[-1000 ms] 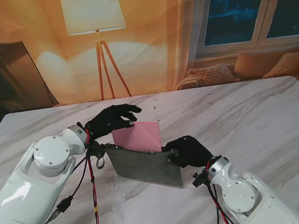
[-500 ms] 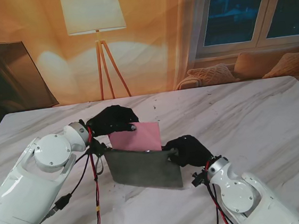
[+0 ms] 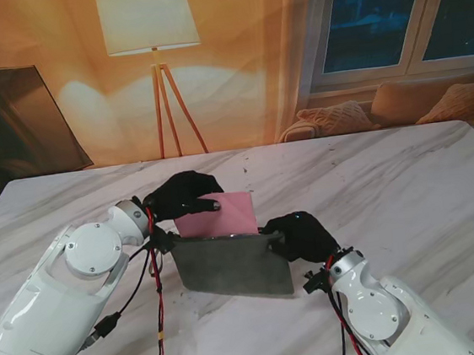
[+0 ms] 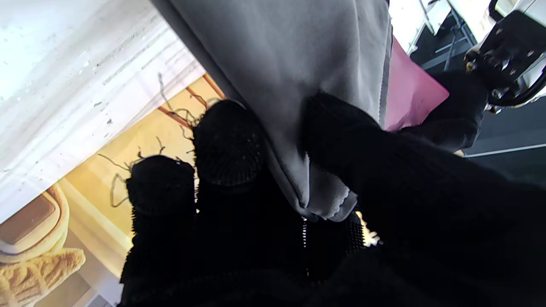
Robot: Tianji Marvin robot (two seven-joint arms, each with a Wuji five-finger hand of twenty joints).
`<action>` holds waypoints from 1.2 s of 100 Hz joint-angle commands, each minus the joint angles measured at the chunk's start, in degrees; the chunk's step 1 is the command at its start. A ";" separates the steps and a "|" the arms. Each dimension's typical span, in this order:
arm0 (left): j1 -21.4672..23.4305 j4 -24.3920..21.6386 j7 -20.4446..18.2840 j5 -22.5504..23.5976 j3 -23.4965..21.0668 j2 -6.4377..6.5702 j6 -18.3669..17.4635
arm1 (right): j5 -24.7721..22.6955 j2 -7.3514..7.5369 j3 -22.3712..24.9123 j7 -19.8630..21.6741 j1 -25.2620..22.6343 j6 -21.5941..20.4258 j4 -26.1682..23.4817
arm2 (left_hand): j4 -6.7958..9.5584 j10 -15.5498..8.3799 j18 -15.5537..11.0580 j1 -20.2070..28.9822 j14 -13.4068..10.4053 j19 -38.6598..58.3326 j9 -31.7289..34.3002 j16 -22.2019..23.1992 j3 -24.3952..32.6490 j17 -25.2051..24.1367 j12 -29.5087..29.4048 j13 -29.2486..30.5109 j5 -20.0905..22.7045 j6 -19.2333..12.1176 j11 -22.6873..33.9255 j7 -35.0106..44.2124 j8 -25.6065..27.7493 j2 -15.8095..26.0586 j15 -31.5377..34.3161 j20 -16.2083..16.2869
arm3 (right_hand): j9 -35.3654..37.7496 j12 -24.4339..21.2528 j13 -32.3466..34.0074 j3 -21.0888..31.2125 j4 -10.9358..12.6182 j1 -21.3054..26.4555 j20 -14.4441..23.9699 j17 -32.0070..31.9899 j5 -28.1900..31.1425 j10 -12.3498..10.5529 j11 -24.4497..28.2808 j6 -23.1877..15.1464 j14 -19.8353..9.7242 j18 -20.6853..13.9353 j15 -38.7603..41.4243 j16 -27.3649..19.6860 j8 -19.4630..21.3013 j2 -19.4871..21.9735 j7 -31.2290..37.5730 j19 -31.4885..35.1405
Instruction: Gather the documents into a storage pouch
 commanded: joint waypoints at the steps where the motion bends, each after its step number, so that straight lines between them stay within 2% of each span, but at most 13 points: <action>1: 0.69 -0.37 -0.49 0.57 -0.20 -0.36 -0.68 | -0.15 -0.96 -0.39 -0.23 0.32 0.81 0.09 | -1.63 -0.80 -0.95 2.36 3.09 0.97 1.77 -0.39 2.63 -1.03 -0.10 0.86 2.26 -2.31 1.59 1.75 0.44 -0.94 0.46 0.01 | 0.16 -0.33 1.18 1.12 1.37 3.74 0.93 1.03 8.80 0.01 0.98 -5.07 -3.37 -1.26 -0.56 0.05 2.37 5.12 13.96 1.95; 15: 0.88 -0.69 1.42 1.96 -0.65 -0.58 -2.12 | -1.65 -2.29 -1.93 -6.45 1.43 1.73 1.64 | -1.73 -1.92 -1.47 1.68 2.83 0.34 1.57 -0.68 2.28 -1.50 -0.22 0.05 1.97 -3.20 0.87 1.83 0.25 -0.71 -0.70 -0.57 | 0.07 -0.40 1.21 1.12 1.36 3.77 0.78 1.21 8.95 -0.05 1.34 -5.26 -3.60 -1.46 -0.70 0.18 2.87 5.11 13.98 2.03; 27: 1.23 -1.27 2.19 1.18 -0.96 -0.84 -1.78 | -2.48 -3.65 -3.53 -11.96 2.62 2.80 3.09 | -1.47 -1.58 -1.80 1.66 3.33 -0.47 0.19 -0.79 1.88 -3.13 -0.05 -1.76 1.82 -2.85 -0.76 1.85 0.11 -0.40 -2.22 -1.23 | -0.39 -0.63 0.85 0.96 1.32 3.74 0.46 1.01 8.82 -0.33 1.93 -5.61 -3.96 -1.76 -0.94 0.07 3.43 5.33 13.92 1.83; 35: 1.18 -1.36 2.30 1.65 -1.01 -0.79 -2.20 | -2.23 -4.26 -4.37 -13.74 3.33 3.20 3.82 | -1.10 -1.28 -2.55 1.82 2.71 -1.41 -1.89 0.10 1.16 -5.24 1.83 -4.37 1.74 -3.09 -4.98 1.72 0.08 -0.13 -4.33 -2.15 | -0.94 -1.25 0.21 0.59 1.44 4.08 -0.20 0.36 8.79 -0.48 2.59 -5.65 -4.07 -1.89 -1.61 -0.84 4.30 5.62 13.89 1.03; 47: 0.88 -1.22 1.92 2.84 -1.05 -0.56 -2.60 | -2.53 -4.51 -5.09 -14.68 4.26 3.35 4.84 | -1.32 -1.24 -3.70 1.66 1.10 -2.80 -5.47 0.27 1.48 -7.95 2.65 -7.68 1.45 -3.21 -7.74 1.80 0.19 -0.21 -6.41 -2.84 | -1.90 -2.23 -1.28 0.83 1.71 4.60 -1.20 -1.16 9.37 -1.71 2.75 -5.99 -4.02 -1.78 -3.31 -3.02 5.21 4.79 13.69 -0.64; 62: 0.43 -0.46 0.37 3.02 -0.82 -0.25 -1.75 | -3.00 -4.01 -5.08 -13.02 4.86 3.02 6.09 | -1.51 -1.14 -3.94 1.92 1.14 -3.12 -5.76 0.64 1.37 -8.72 3.37 -8.40 1.10 -2.40 -8.19 1.80 0.22 0.07 -6.90 -3.06 | -2.87 -3.01 -3.33 4.92 1.35 4.63 -2.36 -3.45 10.36 -3.17 1.23 -6.10 -3.53 -1.54 -6.95 -4.80 4.83 0.73 12.76 -3.87; 70: 0.29 -0.04 -0.18 2.83 -0.72 -0.18 -1.29 | -3.11 -3.60 -4.86 -11.49 4.99 2.40 6.76 | -1.55 -0.89 -3.74 1.92 1.64 -2.93 -4.65 1.04 1.31 -8.55 3.70 -7.78 1.22 -2.04 -7.81 1.73 0.13 0.05 -6.47 -3.01 | -5.35 -2.73 -5.50 6.34 1.13 4.51 -2.27 -5.40 9.55 -3.54 -0.67 -5.73 -3.42 -1.85 -10.27 -4.12 2.42 -1.10 12.49 -6.03; 73: 0.26 0.04 -0.44 2.72 -0.72 -0.14 -1.13 | -3.24 -3.42 -4.76 -10.91 5.03 2.07 6.97 | -1.54 -0.73 -3.65 1.87 1.87 -2.82 -4.17 1.20 1.33 -8.42 3.78 -7.49 1.34 -1.96 -7.61 1.73 0.10 0.03 -6.26 -2.97 | -6.89 -2.40 -6.83 6.93 1.00 4.36 -1.92 -6.67 8.07 -3.51 -1.79 -5.92 -3.50 -1.98 -12.38 -3.38 0.30 -2.15 13.18 -7.47; 81: 0.30 0.06 -1.11 2.61 -0.74 0.01 -0.89 | -4.12 -2.93 -4.50 -9.77 5.21 1.10 7.54 | -1.53 -0.73 -3.51 1.77 2.05 -2.66 -3.70 1.47 1.43 -8.26 3.87 -7.14 1.42 -1.75 -7.36 1.68 0.03 -0.07 -5.92 -2.89 | -10.49 -2.49 -9.52 7.95 0.84 3.25 -1.70 -9.54 5.15 -3.75 -3.10 -7.11 -3.74 -2.10 -15.71 -2.70 -1.00 -4.12 13.77 -10.37; 92: 0.59 -0.30 -1.80 2.75 -0.83 0.22 -0.74 | -4.70 -2.11 -3.93 -7.06 4.96 -0.04 7.23 | -1.56 -0.54 -3.51 1.65 2.04 -2.59 -3.66 1.70 1.58 -8.21 3.91 -7.06 1.43 -1.82 -7.25 1.72 0.05 -0.08 -5.72 -2.84 | -18.48 -4.41 -14.63 9.30 0.48 1.12 -1.52 -15.24 -0.16 -4.17 -2.95 -8.82 -4.10 -2.45 -21.90 -1.49 -1.49 -6.18 13.39 -15.60; 105: 1.17 -0.94 -2.13 2.94 -1.06 0.38 -0.75 | -6.60 -0.97 -3.31 -4.18 4.58 -1.12 6.53 | -1.57 -0.55 -3.55 1.71 1.98 -2.59 -3.73 1.84 1.61 -8.20 3.96 -6.98 1.36 -1.85 -7.17 1.74 0.08 -0.07 -5.60 -2.82 | -25.97 -8.11 -21.06 11.37 0.38 -4.00 -1.03 -20.30 -7.51 -4.47 -3.19 -9.51 -6.29 -2.91 -26.05 -1.47 -1.86 -8.78 12.13 -20.41; 120: 1.72 -1.52 -2.94 2.94 -1.23 0.63 -0.56 | -8.84 -0.21 -2.78 -2.98 4.36 -1.88 6.04 | -1.60 -0.43 -3.62 1.73 1.99 -2.57 -3.69 1.98 1.60 -8.23 3.99 -7.02 1.27 -1.72 -7.08 1.82 0.18 -0.06 -5.61 -2.78 | -29.03 -9.05 -24.26 8.83 -1.46 -7.98 -0.95 -22.26 -11.58 -4.02 -4.05 -8.87 -6.49 -2.96 -27.76 -2.60 -2.03 -11.13 11.20 -22.25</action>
